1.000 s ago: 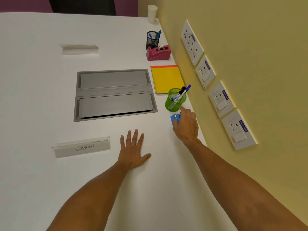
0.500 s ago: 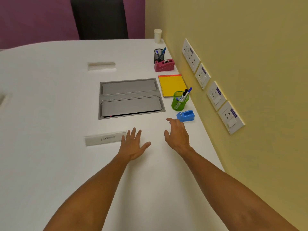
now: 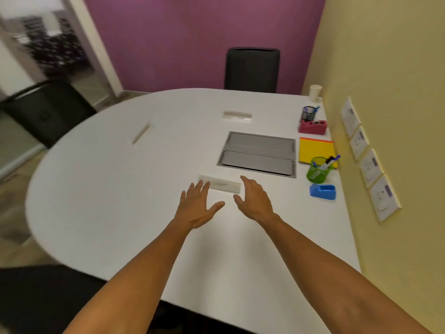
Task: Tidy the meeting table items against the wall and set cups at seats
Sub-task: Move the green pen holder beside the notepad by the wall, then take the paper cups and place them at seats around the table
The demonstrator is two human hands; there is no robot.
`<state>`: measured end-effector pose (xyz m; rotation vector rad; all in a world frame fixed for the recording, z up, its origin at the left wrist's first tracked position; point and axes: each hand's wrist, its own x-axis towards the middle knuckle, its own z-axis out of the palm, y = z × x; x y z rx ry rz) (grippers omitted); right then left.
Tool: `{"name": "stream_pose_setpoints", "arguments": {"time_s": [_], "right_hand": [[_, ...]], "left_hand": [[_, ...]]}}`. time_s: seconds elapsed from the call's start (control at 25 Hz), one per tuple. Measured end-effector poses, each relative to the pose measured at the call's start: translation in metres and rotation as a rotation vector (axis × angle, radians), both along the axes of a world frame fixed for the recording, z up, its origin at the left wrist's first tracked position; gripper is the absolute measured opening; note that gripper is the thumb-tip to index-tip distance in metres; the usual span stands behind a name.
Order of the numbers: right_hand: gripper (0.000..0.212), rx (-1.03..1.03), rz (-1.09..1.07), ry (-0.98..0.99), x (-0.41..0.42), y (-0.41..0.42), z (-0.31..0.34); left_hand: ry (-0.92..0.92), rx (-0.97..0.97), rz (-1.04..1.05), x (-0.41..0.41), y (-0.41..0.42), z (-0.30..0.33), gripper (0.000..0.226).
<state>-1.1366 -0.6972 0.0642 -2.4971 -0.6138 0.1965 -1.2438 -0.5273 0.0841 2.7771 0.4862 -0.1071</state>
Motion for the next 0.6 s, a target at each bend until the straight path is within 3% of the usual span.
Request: {"name": "stream_pose_setpoints", "arguments": {"time_s": [0.28, 0.6], "right_hand": [[0.077, 0.083, 0.386, -0.047, -0.09, 0.115, 0.048], [0.083, 0.229, 0.701, -0.077, -0.186, 0.228, 0.102]], "left_hand": [[-0.075, 0.143, 0.253, -0.126, 0.07, 0.08, 0.1], [-0.14, 0.262, 0.563, -0.264, 0.156, 0.114, 0.093]]}}
